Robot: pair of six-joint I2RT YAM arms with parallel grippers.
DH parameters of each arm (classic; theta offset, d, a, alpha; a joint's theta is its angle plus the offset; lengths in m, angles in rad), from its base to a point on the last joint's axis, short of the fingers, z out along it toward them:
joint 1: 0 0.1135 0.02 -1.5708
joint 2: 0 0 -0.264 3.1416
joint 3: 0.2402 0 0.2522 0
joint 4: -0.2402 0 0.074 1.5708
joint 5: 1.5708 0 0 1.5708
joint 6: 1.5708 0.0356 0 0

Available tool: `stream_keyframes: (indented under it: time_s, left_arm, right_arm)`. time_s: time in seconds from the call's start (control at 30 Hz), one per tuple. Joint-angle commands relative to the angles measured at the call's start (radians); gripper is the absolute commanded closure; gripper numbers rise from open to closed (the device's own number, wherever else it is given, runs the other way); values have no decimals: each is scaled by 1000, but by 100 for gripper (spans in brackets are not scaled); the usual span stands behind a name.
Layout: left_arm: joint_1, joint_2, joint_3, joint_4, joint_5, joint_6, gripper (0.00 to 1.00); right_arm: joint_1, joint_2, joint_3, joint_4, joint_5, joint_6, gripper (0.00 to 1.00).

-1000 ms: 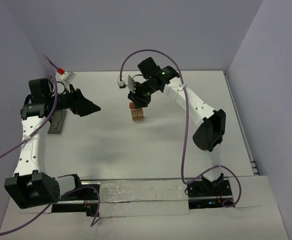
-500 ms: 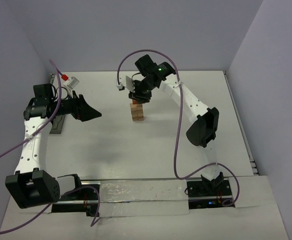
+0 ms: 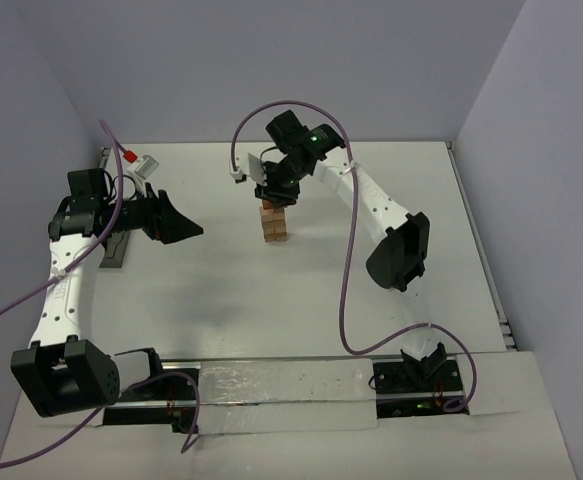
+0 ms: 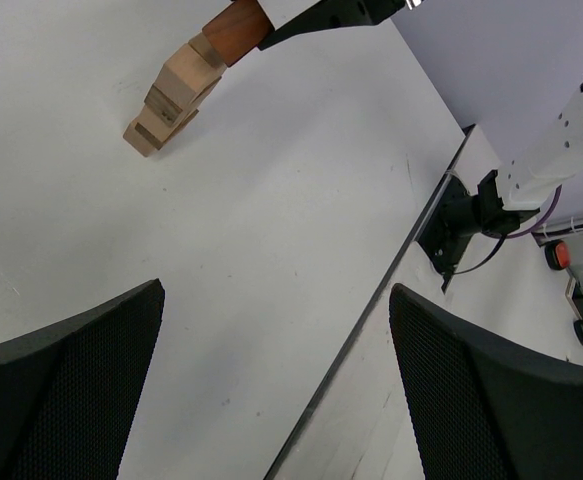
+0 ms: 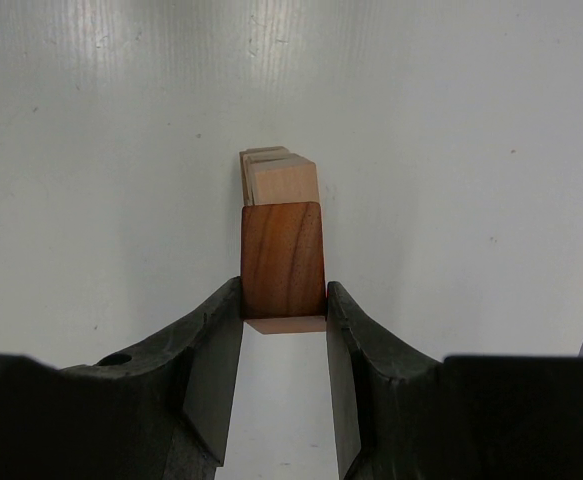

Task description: Build the wood block tower

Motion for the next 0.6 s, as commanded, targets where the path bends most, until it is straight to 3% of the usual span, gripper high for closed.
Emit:
stream_keyframes:
  time_s: [0.0,0.57]
  left_arm:
    - [5,-19,-7,32,13,5,1]
    - [5,-18,-6,26,18,13,1]
  right_arm:
    - [0,26,44,8,-14,8,83]
    - [3,52,73,29,-26,32,76]
